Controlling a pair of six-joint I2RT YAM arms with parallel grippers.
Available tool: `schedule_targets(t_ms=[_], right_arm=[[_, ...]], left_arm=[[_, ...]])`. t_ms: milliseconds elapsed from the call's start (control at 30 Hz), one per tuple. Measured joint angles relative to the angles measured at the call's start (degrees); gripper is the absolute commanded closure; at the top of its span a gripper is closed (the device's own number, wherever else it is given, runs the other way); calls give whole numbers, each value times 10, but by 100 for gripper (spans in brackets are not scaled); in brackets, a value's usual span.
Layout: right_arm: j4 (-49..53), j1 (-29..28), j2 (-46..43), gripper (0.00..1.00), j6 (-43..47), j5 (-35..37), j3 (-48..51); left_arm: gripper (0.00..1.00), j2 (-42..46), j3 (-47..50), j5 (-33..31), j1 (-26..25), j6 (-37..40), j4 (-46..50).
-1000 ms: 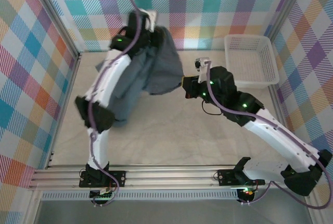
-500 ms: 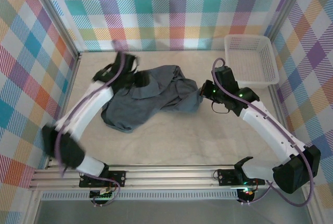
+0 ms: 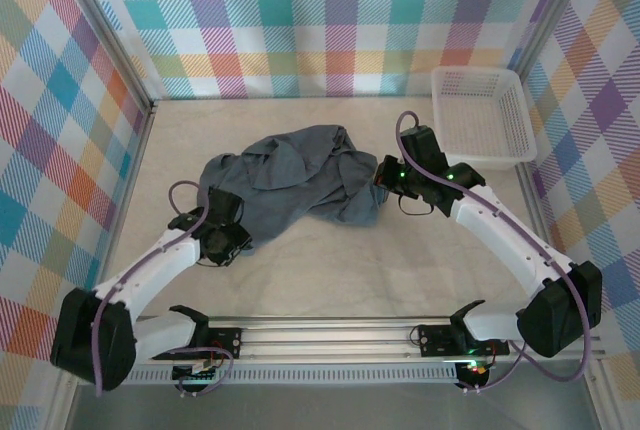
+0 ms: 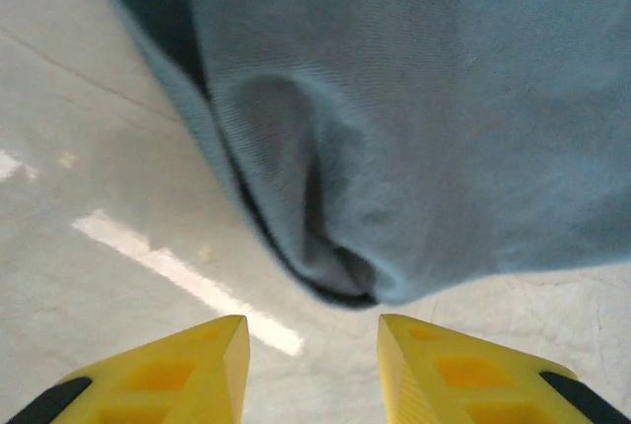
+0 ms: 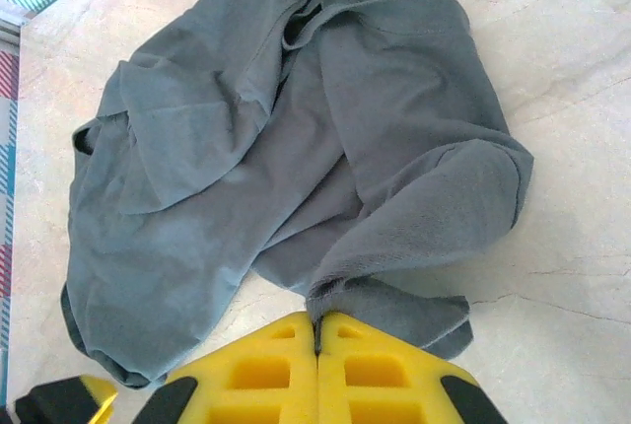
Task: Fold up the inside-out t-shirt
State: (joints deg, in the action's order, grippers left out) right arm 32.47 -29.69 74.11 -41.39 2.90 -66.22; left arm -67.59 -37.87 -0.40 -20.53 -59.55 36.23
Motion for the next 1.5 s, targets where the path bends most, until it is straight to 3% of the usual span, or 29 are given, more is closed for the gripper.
schedule_targets(t_ms=[133, 433, 633, 767, 933, 1067, 1300, 1500], right_arm=[[0, 0, -6, 100, 0, 0, 0], [0, 0, -10, 100, 0, -4, 0], [0, 0, -9, 100, 0, -6, 0], [0, 0, -7, 100, 0, -6, -2], [2, 1, 1, 100, 0, 1, -27], [7, 25, -3, 100, 3, 18, -75], [21, 76, -77, 100, 63, 117, -187], [-1, 75, -182, 100, 140, 181, -250]], left_arm=[[63, -48, -2, 14, 1, -10, -25], [73, -53, 1, 12, 1, -12, -23], [85, -62, 7, 24, 1, -10, -26], [100, -63, 8, 29, 1, -4, -25], [100, -57, -5, 23, 9, 27, 5], [100, -14, -123, -35, 38, 107, 96], [100, 38, -500, -167, 46, 322, 156], [100, 52, -665, -198, 46, 444, 173]])
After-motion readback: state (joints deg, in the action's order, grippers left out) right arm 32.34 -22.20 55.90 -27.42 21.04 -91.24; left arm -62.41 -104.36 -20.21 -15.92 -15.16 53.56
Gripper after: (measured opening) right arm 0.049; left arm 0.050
